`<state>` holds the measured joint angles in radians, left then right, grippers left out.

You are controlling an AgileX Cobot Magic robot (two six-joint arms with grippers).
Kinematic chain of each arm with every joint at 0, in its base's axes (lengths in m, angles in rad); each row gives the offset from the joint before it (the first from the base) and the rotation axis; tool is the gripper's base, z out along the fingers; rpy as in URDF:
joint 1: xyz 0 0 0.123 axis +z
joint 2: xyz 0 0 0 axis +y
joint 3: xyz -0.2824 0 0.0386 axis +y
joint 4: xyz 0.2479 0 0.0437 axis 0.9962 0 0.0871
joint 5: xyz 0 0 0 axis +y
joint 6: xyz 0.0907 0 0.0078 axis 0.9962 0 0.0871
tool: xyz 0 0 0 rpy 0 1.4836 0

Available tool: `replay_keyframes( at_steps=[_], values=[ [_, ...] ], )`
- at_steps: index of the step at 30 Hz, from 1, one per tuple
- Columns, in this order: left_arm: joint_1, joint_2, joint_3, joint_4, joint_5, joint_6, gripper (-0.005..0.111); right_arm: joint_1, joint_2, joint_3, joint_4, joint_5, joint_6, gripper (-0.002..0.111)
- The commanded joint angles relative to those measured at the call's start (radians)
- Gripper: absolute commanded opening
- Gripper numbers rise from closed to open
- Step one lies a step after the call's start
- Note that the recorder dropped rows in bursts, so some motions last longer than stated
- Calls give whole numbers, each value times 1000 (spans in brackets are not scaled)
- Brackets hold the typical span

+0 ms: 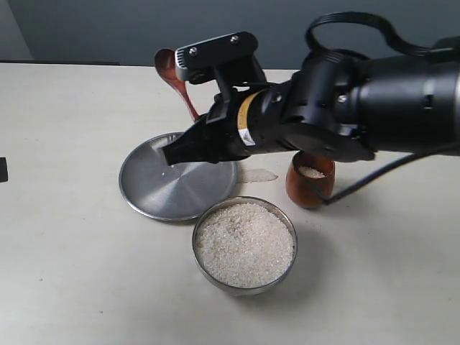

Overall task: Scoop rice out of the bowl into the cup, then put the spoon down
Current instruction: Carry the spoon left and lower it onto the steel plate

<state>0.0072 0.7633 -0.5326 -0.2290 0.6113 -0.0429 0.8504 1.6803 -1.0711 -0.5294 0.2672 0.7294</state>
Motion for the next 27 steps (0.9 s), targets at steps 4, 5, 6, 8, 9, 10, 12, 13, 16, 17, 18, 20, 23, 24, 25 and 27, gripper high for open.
replay_keyframes(
  at_steps=[4, 5, 6, 8, 9, 10, 12, 13, 16, 17, 18, 20, 23, 24, 25, 27],
  values=[
    [1, 1, -4, 10, -9, 2, 0, -1, 177, -157, 50, -75, 1, -1],
    [1, 1, -4, 10, -9, 2, 0, 1, 200, -176, 52, -81, 1, -1],
    [1, 1, -4, 10, -9, 2, 0, 1, 217, -194, 54, -83, 1, -1],
    [1, 1, -4, 10, -9, 2, 0, 1, 260, -230, 61, -83, 1, -1],
    [1, 1, -4, 10, -9, 2, 0, 1, 281, -242, 64, -83, 1, -1],
    [1, 1, -4, 10, -9, 2, 0, 1, 301, -256, 71, -83, 1, -1],
    [1, 1, -4, 10, -9, 2, 0, 1, 335, -278, 73, -83, 1, -1],
    [1, 1, -4, 10, -9, 2, 0, 1, 352, -289, 73, -83, 1, -1],
    [1, 1, -4, 10, -9, 2, 0, 1, 394, -313, 73, -83, 1, -1],
    [1, 1, -4, 10, -9, 2, 0, 1, 409, -319, 73, -83, 1, -1],
    [1, 1, -4, 10, -9, 2, 0, 1, 423, -321, 75, -83, 1, -1],
    [1, 1, -4, 10, -9, 2, 0, 1, 451, -333, 89, -83, 1, -1],
    [1, 1, -4, 10, -9, 2, 0, 1, 490, -355, 108, -83, 1, -1],
    [1, 1, -4, 10, -9, 2, 0, 1, 499, -363, 120, -83, 1, -1],
    [1, 1, -4, 10, -9, 2, 0, 1, 510, -371, 131, -86, 1, -1],
    [1, 1, -4, 10, -9, 2, 0, 1, 527, -384, 139, -83, 1, -1]
  ],
)
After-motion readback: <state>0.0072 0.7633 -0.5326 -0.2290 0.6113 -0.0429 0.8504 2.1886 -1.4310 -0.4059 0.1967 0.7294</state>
